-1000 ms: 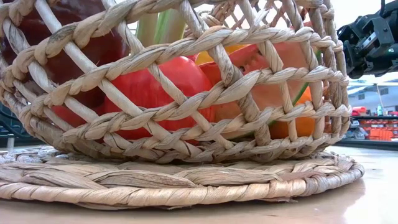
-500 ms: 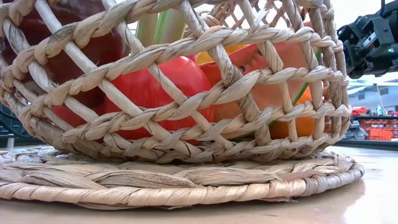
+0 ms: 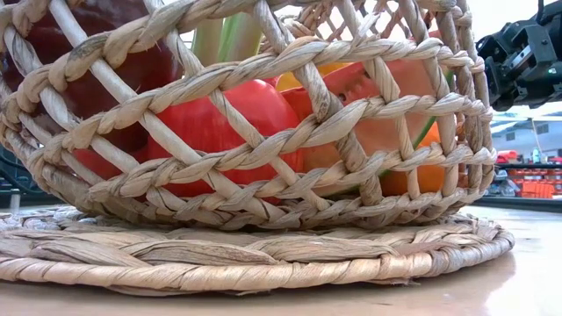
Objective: Build produce basket
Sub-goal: Return to home position
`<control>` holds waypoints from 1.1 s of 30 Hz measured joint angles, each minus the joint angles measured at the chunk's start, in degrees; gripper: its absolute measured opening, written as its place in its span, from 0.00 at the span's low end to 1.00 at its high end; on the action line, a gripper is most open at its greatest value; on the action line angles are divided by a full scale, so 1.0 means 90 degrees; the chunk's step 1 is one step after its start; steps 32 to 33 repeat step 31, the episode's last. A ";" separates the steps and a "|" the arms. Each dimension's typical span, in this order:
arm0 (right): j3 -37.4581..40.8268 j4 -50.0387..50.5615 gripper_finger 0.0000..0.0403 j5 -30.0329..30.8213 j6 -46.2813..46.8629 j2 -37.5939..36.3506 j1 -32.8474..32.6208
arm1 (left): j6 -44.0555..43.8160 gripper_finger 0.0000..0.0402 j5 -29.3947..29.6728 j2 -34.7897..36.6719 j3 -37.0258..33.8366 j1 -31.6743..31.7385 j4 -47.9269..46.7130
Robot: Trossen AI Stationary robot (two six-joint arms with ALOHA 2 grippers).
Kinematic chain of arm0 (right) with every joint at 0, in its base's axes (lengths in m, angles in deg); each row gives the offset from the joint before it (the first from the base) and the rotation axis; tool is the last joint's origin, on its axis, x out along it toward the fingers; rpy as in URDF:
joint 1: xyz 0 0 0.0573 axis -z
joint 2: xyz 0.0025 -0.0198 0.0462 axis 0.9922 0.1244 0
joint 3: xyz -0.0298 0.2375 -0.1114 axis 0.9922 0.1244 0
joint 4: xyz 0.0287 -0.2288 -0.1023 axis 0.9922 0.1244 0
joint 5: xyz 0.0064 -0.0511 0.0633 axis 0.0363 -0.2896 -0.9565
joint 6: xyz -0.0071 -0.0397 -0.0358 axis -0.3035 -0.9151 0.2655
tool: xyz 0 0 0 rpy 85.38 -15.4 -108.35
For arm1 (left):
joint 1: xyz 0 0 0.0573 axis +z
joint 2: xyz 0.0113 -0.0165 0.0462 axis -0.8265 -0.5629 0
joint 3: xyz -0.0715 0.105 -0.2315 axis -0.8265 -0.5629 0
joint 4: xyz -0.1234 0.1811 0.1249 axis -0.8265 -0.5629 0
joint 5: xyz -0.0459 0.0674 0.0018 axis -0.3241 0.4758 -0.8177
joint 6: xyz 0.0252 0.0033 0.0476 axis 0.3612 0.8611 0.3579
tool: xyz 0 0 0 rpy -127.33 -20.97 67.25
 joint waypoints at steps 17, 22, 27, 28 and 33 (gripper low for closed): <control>0.0000 0.0002 0.03 0.0000 0.0000 0.0000 0.0000 | 0.0000 0.07 0.0001 0.0002 0.0000 0.0001 -0.0001; -0.0001 0.0001 0.03 -0.0001 0.0000 0.0000 -0.0002 | 0.0001 0.07 0.0001 0.0001 0.0001 0.0001 0.0001; 0.0000 0.0002 0.03 0.0000 0.0000 0.0000 0.0000 | 0.0005 0.09 -0.0001 0.0002 0.0000 0.0001 0.0001; 0.0000 0.0002 0.03 -0.0001 0.0000 0.0000 -0.0002 | 0.0003 0.09 0.0001 0.0000 0.0000 0.0001 0.0001; -0.0001 0.0000 0.03 0.0000 0.0000 0.0000 -0.0001 | 0.0002 0.08 0.0001 0.0001 0.0000 0.0000 0.0001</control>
